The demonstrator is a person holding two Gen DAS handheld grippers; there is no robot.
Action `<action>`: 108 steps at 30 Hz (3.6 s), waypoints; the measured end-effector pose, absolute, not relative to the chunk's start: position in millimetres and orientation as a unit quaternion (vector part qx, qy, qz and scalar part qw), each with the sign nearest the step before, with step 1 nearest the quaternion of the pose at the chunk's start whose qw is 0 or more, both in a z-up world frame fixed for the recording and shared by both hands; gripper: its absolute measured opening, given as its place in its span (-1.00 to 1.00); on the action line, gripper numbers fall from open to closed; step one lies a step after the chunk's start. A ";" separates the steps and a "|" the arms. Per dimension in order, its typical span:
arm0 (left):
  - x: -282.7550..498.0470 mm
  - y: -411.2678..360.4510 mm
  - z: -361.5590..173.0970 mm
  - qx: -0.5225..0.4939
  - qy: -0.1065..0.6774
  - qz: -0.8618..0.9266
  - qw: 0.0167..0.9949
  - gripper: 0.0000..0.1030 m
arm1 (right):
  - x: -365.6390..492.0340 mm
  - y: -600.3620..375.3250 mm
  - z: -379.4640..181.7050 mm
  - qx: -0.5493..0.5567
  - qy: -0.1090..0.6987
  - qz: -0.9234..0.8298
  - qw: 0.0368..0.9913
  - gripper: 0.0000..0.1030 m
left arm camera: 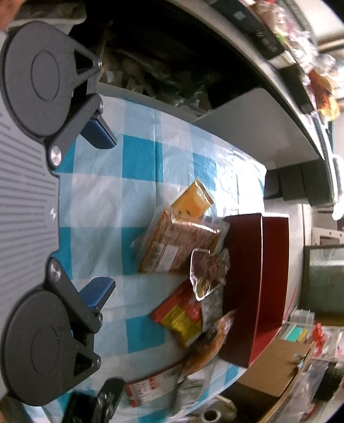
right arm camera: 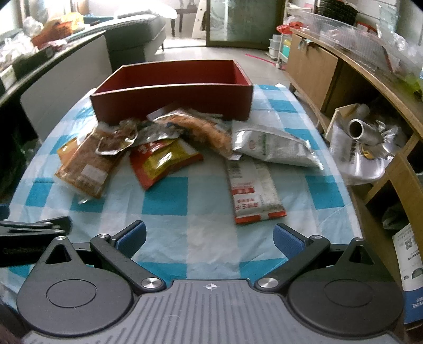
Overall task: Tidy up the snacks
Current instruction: 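Reach the right tool into the pile and grasp the orange-brown snack bag, then grasp the red-and-yellow chip bag with the left tool while right lifts its bag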
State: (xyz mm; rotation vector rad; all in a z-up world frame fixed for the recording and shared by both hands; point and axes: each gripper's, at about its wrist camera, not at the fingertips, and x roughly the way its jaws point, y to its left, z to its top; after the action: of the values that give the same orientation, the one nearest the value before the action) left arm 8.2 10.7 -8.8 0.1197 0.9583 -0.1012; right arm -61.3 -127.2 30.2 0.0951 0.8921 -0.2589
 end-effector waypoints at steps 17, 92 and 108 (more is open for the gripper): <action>70.9 0.8 6.0 0.045 0.445 -0.062 0.892 0.85 | -15.2 -156.1 73.4 0.140 0.366 -0.075 0.917 0.85; 76.4 8.9 -27.4 -0.006 0.547 -0.104 0.831 0.82 | 18.0 -173.7 24.6 0.105 0.492 -0.006 0.864 0.90; 60.2 6.5 -7.8 0.011 0.522 -0.135 0.842 0.82 | -25.4 -145.6 4.0 0.114 0.507 -0.052 0.853 0.51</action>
State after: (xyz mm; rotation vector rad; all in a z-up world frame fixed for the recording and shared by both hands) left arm 60.2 6.5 -7.8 0.0235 1.1028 -0.2842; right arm -25.4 -145.6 4.0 0.2389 1.0674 -0.1104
